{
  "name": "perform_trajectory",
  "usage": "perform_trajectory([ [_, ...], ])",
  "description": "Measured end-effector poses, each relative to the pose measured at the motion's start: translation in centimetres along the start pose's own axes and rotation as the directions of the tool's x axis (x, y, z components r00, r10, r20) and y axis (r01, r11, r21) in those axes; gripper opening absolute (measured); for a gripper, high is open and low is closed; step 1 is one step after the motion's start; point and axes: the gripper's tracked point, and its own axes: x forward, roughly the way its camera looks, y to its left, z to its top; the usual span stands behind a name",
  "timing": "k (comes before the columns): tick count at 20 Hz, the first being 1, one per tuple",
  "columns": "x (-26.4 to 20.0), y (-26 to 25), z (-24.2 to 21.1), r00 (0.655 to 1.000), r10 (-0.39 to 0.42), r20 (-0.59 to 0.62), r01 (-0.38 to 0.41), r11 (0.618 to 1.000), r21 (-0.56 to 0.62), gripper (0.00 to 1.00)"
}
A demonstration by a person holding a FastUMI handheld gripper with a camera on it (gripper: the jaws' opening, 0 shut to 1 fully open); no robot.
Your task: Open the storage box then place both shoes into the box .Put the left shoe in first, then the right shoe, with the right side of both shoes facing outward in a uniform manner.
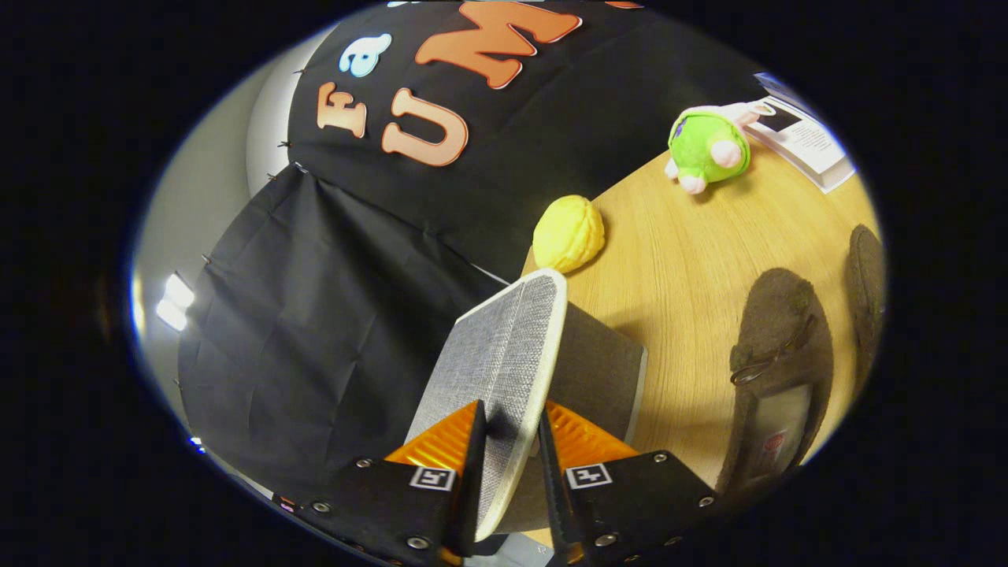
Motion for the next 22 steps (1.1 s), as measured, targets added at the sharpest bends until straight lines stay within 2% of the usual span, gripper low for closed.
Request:
perform_trajectory([
  [1,-0.2,0.4,0.1,1.000,0.007,0.003,-0.007,1.000,0.002,0.26],
  [5,0.1,1.8,0.4,1.000,0.005,-0.003,-0.005,1.000,0.016,0.11],
  [10,0.0,5.8,1.3,0.999,0.051,0.019,-0.052,0.999,0.011,0.09],
  [14,0.2,11.1,2.7,0.991,0.121,0.061,-0.122,0.993,0.003,0.09],
  [22,5.0,19.7,1.5,0.983,0.181,0.040,-0.179,0.982,-0.063,0.11],
])
